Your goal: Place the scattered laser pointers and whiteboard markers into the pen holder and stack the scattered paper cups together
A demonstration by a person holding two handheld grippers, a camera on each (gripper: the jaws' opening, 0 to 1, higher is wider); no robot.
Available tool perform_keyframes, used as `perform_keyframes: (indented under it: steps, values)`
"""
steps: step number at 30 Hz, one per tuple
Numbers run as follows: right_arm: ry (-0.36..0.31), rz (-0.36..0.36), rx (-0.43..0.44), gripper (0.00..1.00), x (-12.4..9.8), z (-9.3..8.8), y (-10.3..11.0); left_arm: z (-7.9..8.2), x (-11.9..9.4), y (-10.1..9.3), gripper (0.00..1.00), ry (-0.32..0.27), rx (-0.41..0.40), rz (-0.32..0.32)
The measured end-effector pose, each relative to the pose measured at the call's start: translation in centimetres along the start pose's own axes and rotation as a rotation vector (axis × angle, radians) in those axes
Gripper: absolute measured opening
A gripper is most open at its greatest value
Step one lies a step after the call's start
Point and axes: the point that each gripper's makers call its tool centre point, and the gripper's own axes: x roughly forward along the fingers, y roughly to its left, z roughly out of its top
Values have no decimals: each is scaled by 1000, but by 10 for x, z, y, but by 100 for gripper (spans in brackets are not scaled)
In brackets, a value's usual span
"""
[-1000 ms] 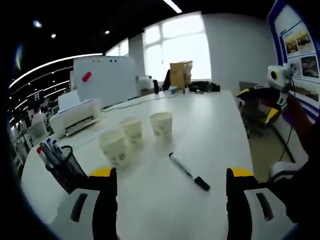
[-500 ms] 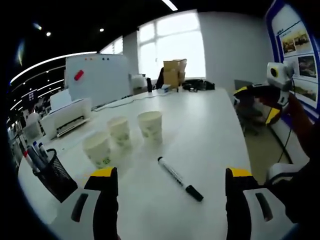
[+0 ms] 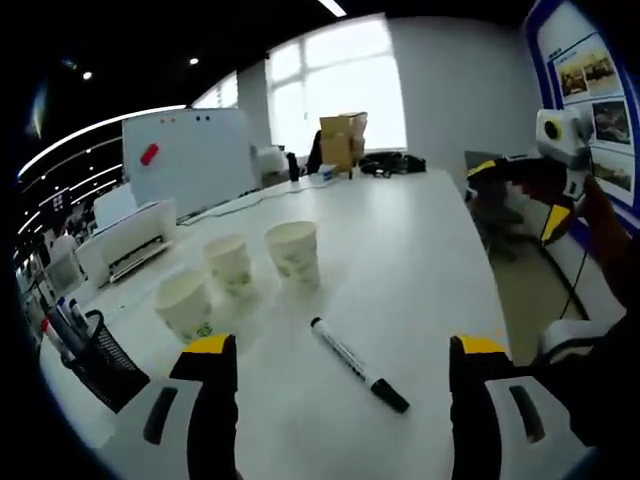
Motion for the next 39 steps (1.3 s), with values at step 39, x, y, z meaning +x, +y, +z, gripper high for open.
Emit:
perform_keyframes:
  steps: [39]
  values:
    - [19, -1, 7, 89, 4, -8, -4, -27, 42, -9, 88, 74, -43, -60]
